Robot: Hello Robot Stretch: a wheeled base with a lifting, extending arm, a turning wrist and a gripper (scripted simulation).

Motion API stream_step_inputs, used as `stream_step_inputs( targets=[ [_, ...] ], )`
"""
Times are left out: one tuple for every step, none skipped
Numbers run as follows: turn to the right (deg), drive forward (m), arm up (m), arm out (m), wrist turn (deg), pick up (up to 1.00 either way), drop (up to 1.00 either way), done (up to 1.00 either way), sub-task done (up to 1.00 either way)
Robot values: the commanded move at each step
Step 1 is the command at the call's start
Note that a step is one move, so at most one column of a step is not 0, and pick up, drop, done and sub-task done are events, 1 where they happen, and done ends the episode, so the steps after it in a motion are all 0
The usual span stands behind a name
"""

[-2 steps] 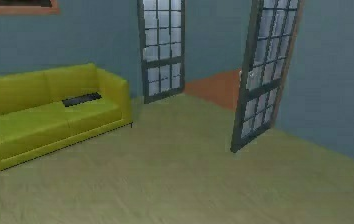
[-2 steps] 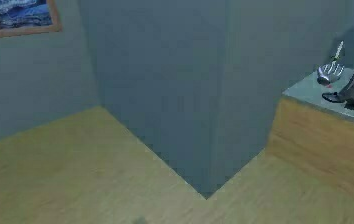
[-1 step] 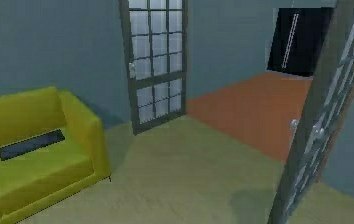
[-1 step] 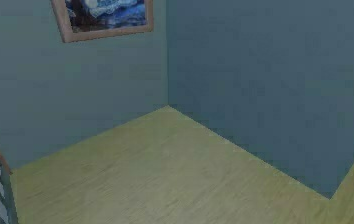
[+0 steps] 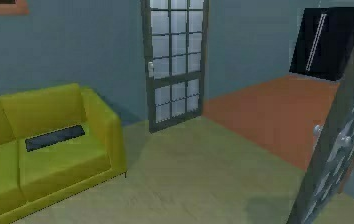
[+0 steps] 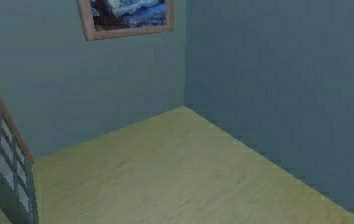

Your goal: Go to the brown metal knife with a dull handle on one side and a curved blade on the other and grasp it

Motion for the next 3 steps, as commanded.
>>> stream_step_inputs(
  targets=[
    [0.0, 0.7, 0.0, 0.0, 0.0, 0.0, 0.0, 0.0, 0.0],
    [21.0, 0.0, 0.0, 0.0, 0.0, 0.0, 0.0, 0.0, 0.0],
    [0.0, 0.35, 0.0, 0.0, 0.0, 0.0, 0.0, 0.0, 0.0]
  ],
)
